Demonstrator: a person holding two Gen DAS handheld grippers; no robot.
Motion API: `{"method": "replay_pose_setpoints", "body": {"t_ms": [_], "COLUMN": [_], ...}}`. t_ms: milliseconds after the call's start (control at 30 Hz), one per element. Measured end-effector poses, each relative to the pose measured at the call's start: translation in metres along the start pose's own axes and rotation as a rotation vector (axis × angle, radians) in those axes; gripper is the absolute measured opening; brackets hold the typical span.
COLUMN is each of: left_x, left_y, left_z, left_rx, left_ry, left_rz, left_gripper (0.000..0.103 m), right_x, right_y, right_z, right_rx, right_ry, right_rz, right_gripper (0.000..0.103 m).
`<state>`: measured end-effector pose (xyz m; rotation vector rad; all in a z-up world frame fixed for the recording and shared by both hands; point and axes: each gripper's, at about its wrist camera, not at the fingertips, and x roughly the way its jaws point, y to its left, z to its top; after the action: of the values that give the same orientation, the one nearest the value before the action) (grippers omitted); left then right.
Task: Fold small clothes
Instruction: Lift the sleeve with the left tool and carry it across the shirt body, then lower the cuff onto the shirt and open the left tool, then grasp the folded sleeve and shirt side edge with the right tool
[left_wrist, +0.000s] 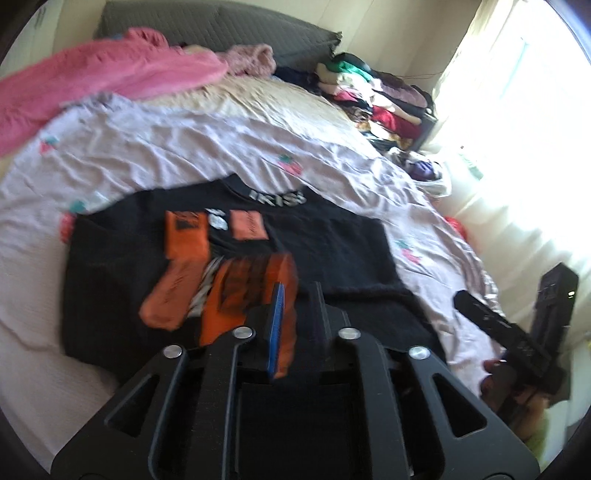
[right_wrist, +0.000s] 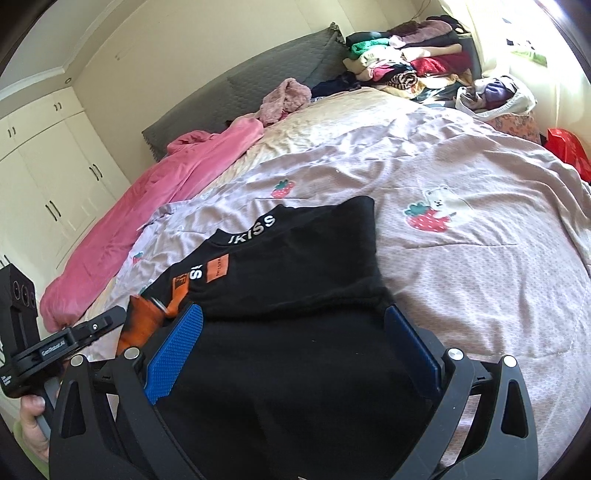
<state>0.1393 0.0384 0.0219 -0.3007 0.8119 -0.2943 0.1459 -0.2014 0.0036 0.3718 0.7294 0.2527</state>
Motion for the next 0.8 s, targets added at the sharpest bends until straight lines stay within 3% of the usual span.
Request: {"method": "replay_pose_setpoints", "body": {"t_ms": [167, 233, 367, 433, 567, 800], "left_x": [-0.001, -0.005, -0.017, -0.023, -0.034, -0.042], "left_y": [-0.005, 0.001, 0.02, 0.03, 0.051, 0.077], "left_z": [-0.003, -0.001, 0.003, 0.004, 0.005, -0.002], "left_rx": [0.021, 0.019, 0.013, 0.004, 0.002, -0.008], "left_ry": [-0.004, -0.019, -0.062, -0.084, -0.12, -0.141], "left_rz": [0.021, 0.064, 0.162, 0.215, 0.311, 0.395], "left_gripper": [0.025, 0.038, 0.041, 0.061, 0.064, 0.069], "right_x": [0.005, 0.009, 0.02, 0.029, 0.048, 0.081], "right_y": [-0.003, -0.001, 0.012, 0.024, 0.053, 0.101], "right_z": [-0.003, -0.005, -0.01, -0.014, -0.025, -0.047], "right_rx": [0.005, 0.001, -0.023, -0.046, -0.11, -0.208], "right_ry": [0.016, 0.028, 0.06, 0.085, 0.136, 0.234], "right_rz": [0.001, 0.006, 0.027, 0.046, 0.088, 0.153], "right_gripper": [0.098, 0.098, 0.098, 0.098, 0.098, 0.098]}}
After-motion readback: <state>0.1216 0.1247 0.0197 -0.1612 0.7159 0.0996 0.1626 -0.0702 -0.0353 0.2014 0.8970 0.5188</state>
